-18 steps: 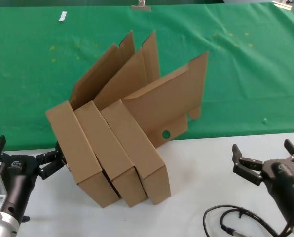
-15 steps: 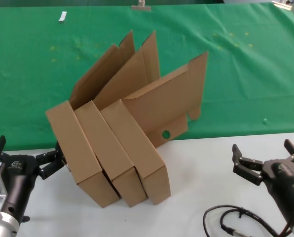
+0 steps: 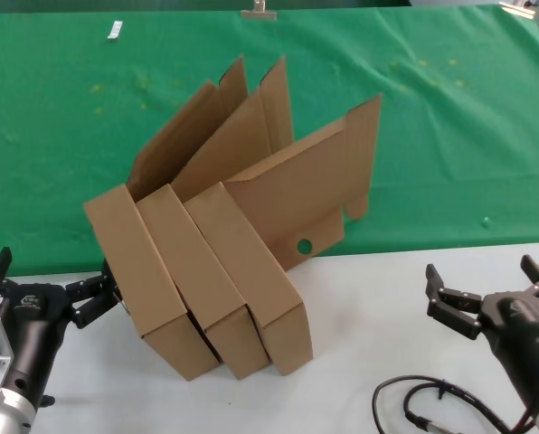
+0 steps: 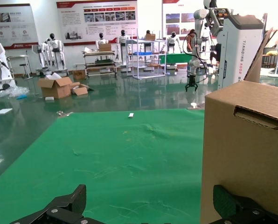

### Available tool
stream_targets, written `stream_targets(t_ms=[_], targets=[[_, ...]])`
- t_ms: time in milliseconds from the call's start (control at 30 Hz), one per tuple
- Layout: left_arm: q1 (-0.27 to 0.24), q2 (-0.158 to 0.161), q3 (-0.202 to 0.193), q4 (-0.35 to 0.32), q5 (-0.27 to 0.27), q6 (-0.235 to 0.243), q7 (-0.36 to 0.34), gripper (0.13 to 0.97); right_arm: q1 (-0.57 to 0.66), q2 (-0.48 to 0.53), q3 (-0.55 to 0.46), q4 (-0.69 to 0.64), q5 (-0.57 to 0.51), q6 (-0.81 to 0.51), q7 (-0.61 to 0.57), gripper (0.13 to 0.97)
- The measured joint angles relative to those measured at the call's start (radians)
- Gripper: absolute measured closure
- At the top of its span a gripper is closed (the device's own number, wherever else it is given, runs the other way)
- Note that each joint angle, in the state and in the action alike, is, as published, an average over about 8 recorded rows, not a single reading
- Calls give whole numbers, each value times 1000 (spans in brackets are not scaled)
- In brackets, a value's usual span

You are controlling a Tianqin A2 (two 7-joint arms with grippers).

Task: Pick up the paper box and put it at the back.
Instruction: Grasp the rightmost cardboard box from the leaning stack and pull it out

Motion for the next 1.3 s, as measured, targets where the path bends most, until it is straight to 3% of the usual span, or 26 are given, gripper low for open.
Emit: stream_targets(t_ms=[500,800,1300], targets=[[0,0,0,0,0,0,0,198,0,0,0,0,0,0,0,129],[0,0,0,0,0,0,0,325,0,0,0,0,0,0,0,129],[0,0,0,0,0,0,1,671,0,0,0,0,0,0,0,129]])
